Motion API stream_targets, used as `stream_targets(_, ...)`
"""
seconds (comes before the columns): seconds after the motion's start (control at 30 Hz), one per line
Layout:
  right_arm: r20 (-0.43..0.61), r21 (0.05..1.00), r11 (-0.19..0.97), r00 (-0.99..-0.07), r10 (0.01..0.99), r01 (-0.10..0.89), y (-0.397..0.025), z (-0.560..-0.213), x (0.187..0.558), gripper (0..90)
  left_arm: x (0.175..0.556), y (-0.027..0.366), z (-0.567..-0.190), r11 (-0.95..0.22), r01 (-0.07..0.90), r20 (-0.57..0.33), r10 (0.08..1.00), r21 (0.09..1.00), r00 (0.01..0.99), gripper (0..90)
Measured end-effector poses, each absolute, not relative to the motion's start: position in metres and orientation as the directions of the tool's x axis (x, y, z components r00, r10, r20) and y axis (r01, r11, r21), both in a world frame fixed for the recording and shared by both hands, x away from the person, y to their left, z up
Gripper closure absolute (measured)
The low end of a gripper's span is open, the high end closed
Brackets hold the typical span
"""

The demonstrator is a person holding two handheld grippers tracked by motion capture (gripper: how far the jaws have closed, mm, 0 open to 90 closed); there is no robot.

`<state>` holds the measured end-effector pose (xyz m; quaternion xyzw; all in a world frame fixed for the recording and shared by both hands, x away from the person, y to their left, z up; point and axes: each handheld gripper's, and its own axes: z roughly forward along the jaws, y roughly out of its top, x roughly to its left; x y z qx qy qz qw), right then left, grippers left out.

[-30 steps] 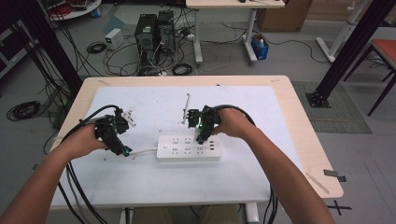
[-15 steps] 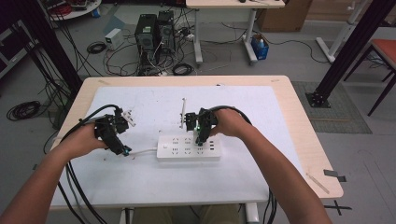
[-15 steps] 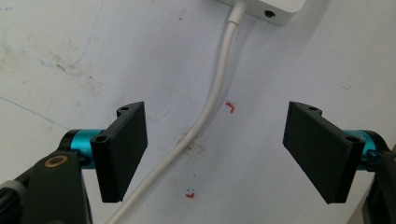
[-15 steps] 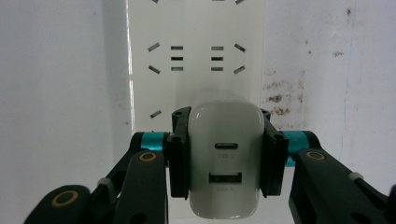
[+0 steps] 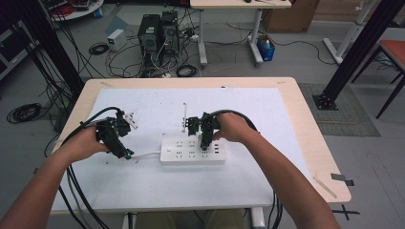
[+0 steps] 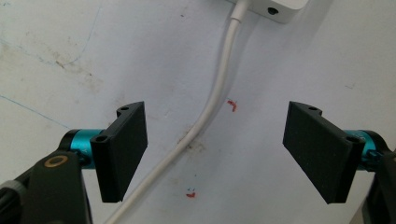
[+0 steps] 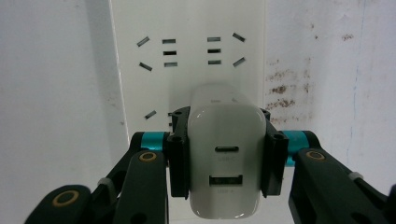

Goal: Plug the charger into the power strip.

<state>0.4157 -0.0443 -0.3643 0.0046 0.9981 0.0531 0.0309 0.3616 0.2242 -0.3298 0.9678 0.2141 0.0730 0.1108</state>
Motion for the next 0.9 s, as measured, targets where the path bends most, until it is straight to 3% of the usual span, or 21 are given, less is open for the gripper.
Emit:
stream_targets(0.2,-0.056,0.121,0.993,-0.998,0.021,0.014,-0.045,-0.367,0.416,62.6,0.363,0.224,-0.334,-0.879,0.403,0.084,0.435,0.254,0.897,22.0)
stream_targets(0.3,-0.164,0.078,0.997,-0.986,-0.010,-0.023,-0.038,-0.370,0.400,62.3,0.364,0.224,-0.335,-0.882,0.403,0.084,0.433,0.246,0.897,22.0)
stream_targets(0.57,0.005,0.138,0.990,-0.999,0.032,0.032,-0.045,-0.372,0.426,62.5,0.363,0.227,-0.334,-0.877,0.408,0.084,0.440,0.254,0.894,22.0)
stream_targets(0.9,-0.014,0.156,0.987,-0.999,0.036,0.033,-0.048,-0.377,0.422,62.8,0.366,0.229,-0.334,-0.875,0.411,0.083,0.444,0.255,0.892,22.1)
